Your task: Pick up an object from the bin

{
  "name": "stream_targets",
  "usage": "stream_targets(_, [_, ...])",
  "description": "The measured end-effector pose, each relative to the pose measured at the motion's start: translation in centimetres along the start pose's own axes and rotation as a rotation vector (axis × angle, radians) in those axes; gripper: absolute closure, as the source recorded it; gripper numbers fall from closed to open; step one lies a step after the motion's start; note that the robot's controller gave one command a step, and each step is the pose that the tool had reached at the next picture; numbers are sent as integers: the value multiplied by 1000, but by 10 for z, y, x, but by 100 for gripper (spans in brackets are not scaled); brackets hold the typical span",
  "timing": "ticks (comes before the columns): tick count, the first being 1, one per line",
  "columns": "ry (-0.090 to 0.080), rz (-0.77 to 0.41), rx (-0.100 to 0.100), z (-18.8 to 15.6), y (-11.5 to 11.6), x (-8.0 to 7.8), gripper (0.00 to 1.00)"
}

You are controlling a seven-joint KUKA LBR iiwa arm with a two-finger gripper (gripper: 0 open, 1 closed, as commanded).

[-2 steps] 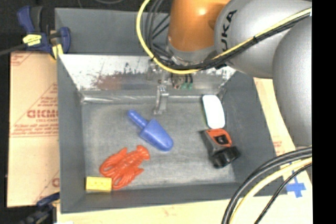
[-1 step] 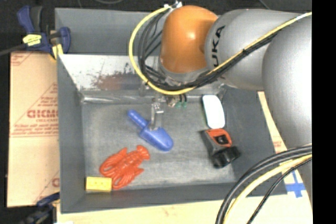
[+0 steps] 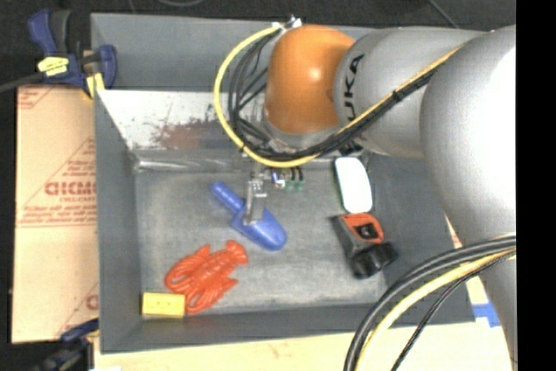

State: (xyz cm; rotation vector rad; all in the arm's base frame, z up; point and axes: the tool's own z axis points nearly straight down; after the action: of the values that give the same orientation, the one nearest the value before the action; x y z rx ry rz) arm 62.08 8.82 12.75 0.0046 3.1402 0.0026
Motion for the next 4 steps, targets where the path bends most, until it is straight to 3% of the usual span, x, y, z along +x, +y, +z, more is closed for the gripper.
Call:
stream_targets(1, [-3,15,2,23,-1,11,0])
stream_targets(2, [-1,-147,2,36,1,13,0])
stream_targets(3, [-2,69,0,48,0,23,0])
stream_targets(4, [-1,104,2,53,1,27,0])
